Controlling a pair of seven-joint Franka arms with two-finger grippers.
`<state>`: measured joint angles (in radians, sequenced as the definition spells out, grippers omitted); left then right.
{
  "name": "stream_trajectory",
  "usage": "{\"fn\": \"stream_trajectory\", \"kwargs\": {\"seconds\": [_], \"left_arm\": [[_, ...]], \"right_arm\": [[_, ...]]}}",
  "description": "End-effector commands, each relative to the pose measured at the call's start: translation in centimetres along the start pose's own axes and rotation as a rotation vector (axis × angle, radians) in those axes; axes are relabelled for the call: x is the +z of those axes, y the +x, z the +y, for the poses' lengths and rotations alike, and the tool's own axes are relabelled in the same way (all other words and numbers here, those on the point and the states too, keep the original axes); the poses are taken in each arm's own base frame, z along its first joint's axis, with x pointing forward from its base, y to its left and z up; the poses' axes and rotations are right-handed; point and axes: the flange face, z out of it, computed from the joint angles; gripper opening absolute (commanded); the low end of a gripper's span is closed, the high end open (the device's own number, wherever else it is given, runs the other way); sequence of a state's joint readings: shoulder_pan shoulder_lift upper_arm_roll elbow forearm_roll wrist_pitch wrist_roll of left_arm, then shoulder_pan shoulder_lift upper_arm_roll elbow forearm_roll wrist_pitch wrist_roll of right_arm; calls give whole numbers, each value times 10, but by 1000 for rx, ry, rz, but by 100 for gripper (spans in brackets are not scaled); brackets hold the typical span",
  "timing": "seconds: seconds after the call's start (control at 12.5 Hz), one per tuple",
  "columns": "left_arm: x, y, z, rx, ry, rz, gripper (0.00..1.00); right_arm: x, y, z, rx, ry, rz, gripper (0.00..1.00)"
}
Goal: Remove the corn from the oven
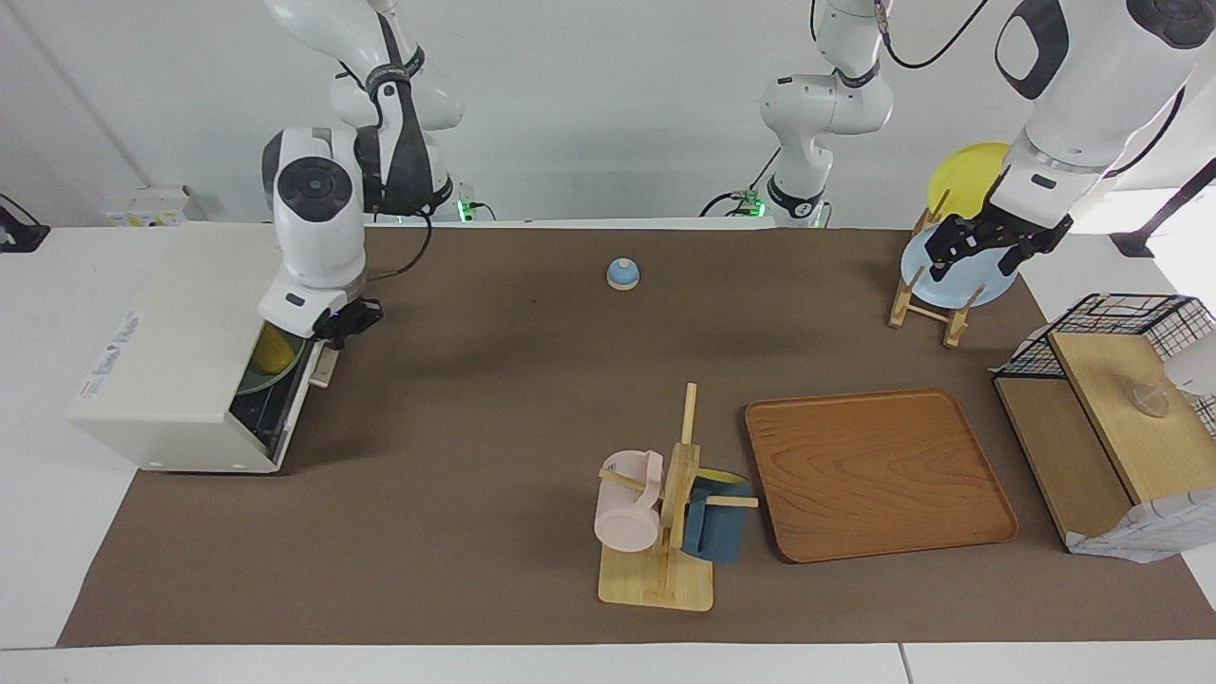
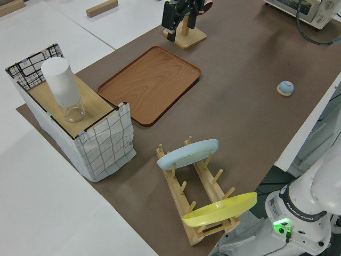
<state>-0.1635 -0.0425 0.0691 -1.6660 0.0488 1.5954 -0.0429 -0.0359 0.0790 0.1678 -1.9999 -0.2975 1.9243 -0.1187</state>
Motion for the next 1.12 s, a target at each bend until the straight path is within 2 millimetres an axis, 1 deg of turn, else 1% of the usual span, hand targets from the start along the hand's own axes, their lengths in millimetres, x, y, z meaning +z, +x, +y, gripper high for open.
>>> {"fn": "stream_trajectory", "kwargs": {"seconds": [0.0,0.08,0.16,0.32,0.48,0.56,0.64,0.72,0.8,0.88,0.96,1.04], "left_arm": [[0,-3,-2,4,-9,-9,100],[0,-3,-2,4,-9,-9,100],[0,-3,-2,4,-9,-9,100],[0,-3,-2,4,-9,-9,100],[0,-3,-2,4,-9,-9,100],[0,-3,-2,4,-9,-9,100],[0,-3,-2,4,-9,-9,100],[0,-3,-2,4,-9,-9,100],[0,-3,-2,4,-9,-9,100],[0,-3,-2,4,-9,-9,100],[0,-3,-2,4,-9,-9,100],[0,-3,-2,4,-9,-9,100]], "right_arm": [[61,35,-1,30,59,36,0],[76,43,-6,37,85,40,0],[87,48,-9,34,93,43,0],[101,55,-15,34,103,52,0],[95,60,-32,82,112,62,0],[90,64,-47,89,117,67,11],[88,67,-55,114,122,71,39],[76,73,-70,130,150,91,58],[57,78,-74,144,184,112,63],[36,75,-78,141,187,109,64],[18,66,-73,143,173,84,64],[3,50,-65,154,156,34,64]]}}
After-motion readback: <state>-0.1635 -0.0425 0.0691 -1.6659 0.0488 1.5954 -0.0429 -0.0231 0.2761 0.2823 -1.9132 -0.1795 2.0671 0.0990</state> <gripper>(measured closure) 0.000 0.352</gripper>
